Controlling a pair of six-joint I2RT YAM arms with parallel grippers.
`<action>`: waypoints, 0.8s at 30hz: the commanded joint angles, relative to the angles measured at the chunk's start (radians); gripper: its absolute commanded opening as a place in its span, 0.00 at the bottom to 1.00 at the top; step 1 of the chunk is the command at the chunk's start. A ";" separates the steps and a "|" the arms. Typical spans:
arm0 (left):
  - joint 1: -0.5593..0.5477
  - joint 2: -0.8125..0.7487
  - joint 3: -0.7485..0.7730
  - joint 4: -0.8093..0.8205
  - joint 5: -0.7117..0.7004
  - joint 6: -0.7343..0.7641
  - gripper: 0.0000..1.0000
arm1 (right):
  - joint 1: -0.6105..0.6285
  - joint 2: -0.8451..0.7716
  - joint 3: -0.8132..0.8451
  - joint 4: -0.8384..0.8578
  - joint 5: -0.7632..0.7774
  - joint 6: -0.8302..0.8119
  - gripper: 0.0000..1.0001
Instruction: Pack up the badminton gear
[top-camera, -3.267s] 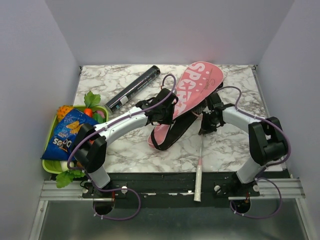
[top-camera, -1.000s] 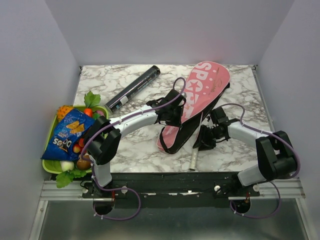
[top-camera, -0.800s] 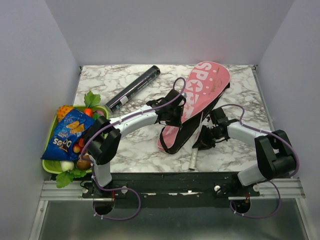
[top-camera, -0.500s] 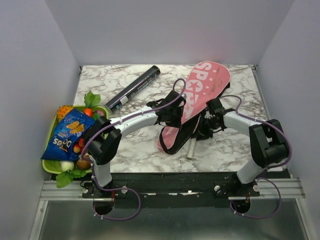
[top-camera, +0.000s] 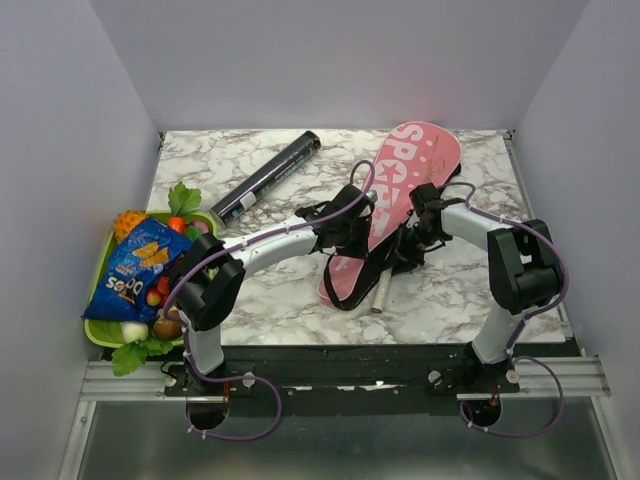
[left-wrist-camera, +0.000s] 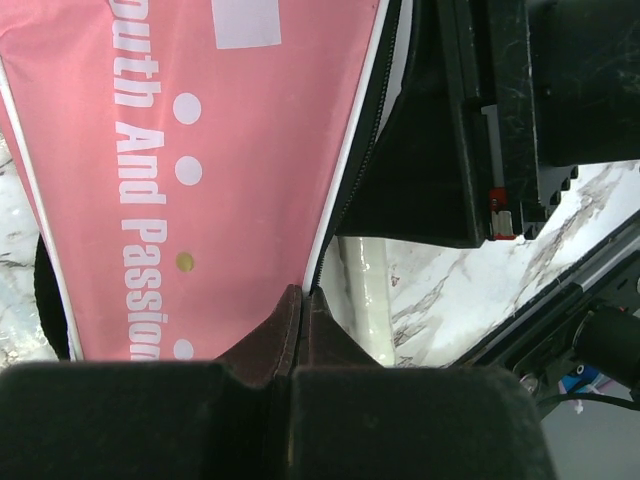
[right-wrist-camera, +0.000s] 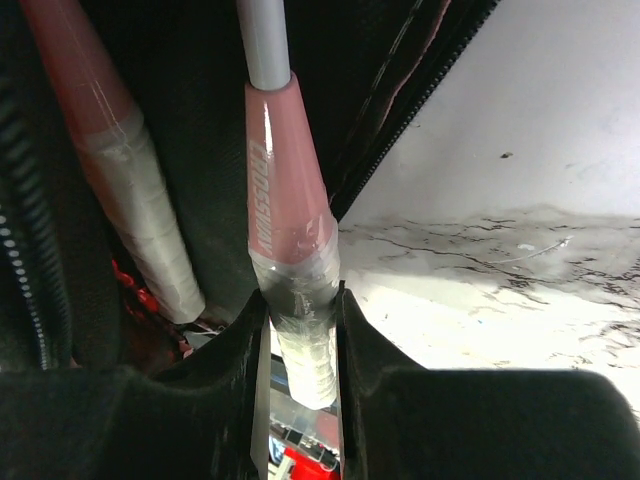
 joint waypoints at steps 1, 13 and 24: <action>-0.010 -0.020 0.036 0.049 0.070 0.001 0.01 | -0.049 -0.009 0.039 0.199 0.083 0.025 0.01; 0.019 -0.124 0.035 -0.084 0.115 0.191 0.46 | -0.049 -0.043 -0.052 0.227 0.094 0.008 0.01; 0.227 -0.011 0.006 -0.195 -0.108 0.173 0.00 | -0.049 -0.051 -0.066 0.245 0.080 0.015 0.01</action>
